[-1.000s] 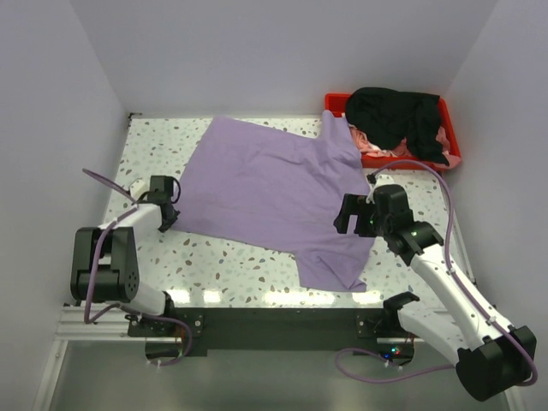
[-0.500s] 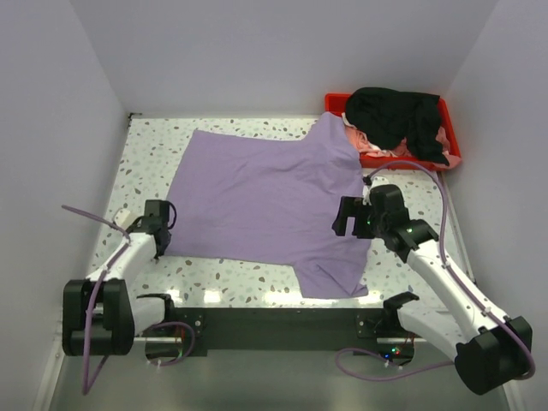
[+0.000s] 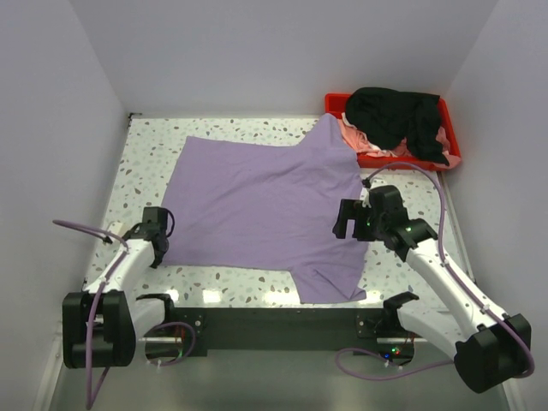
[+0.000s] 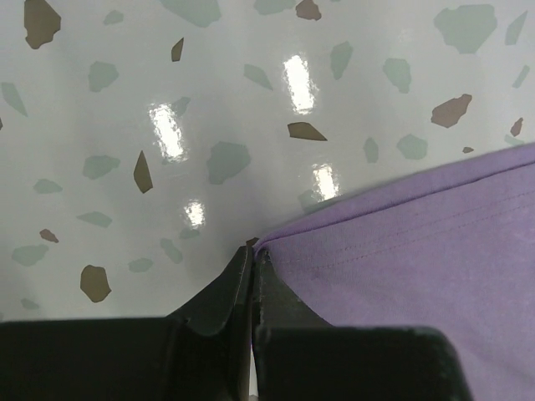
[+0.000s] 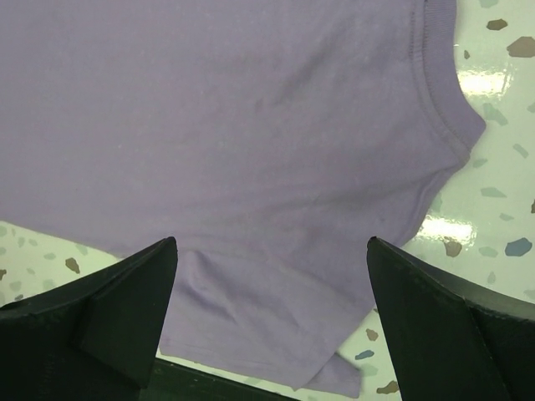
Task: Fold and stack the t-shirts
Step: Flatten the tshirt out
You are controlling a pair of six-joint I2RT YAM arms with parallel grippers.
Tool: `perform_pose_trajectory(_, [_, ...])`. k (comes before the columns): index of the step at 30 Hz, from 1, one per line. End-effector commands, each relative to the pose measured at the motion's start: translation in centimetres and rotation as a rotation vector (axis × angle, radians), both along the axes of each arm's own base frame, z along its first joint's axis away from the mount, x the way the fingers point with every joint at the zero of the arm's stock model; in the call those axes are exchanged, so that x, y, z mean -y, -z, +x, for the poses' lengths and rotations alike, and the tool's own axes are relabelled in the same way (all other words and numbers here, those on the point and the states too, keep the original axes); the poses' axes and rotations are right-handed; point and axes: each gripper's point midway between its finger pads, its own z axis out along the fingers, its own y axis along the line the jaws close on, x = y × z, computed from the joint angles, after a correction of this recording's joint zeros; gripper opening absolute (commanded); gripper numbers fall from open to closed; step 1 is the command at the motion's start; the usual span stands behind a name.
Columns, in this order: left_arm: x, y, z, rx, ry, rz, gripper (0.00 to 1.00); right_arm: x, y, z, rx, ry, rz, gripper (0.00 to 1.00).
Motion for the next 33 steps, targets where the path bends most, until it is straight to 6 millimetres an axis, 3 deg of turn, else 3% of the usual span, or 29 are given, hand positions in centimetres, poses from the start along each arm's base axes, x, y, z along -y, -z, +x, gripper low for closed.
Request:
perform_pose_trajectory(1, [-0.9, -0.3, -0.7, 0.008, -0.042, 0.041, 0.0, -1.5, -1.1, -1.1, -0.015, -0.08, 0.068, 0.99])
perform_pose_trajectory(5, [-1.0, -1.2, -0.3, 0.044, -0.018, 0.048, 0.0, -3.4, -0.5, -3.9, -0.088, -0.16, 0.064, 0.99])
perform_pose_trajectory(9, [-0.6, -1.5, 0.2, 0.086, 0.008, 0.032, 0.0, -5.8, 1.1, -8.0, -0.169, -0.28, 0.049, 0.99])
perform_pose_trajectory(12, [-0.5, -1.6, 0.4, 0.096, 0.019, 0.031, 0.0, -5.9, 2.5, -10.6, -0.222, -0.333, 0.005, 0.99])
perform_pose_trajectory(15, [-0.4, -1.5, 0.3, 0.09, 0.024, 0.025, 0.0, -7.6, 3.5, -14.2, -0.267, -0.465, -0.029, 0.99])
perform_pose_trajectory(18, [-0.3, -1.3, 0.4, 0.093, 0.03, 0.02, 0.0, -9.6, 4.3, -15.7, -0.264, -0.543, -0.027, 0.99])
perform_pose_trajectory(21, [-0.3, -1.1, 0.3, 0.095, 0.032, 0.019, 0.0, -11.7, 5.5, -15.5, -0.248, -0.552, -0.035, 0.99])
perform_pose_trajectory(25, [-0.2, -1.1, 0.5, 0.093, 0.054, 0.022, 0.0, -12.3, 7.1, -14.1, -0.207, -0.513, -0.126, 0.91])
perform_pose_trajectory(31, [-0.2, -1.0, 0.5, 0.105, 0.052, 0.022, 0.0, -12.6, 9.3, -14.8, -0.24, -0.457, -0.189, 0.82])
perform_pose_trajectory(33, [-0.2, -1.1, 0.6, 0.108, 0.052, 0.021, 0.0, -14.0, 9.5, -15.7, -0.261, -0.498, -0.146, 0.82])
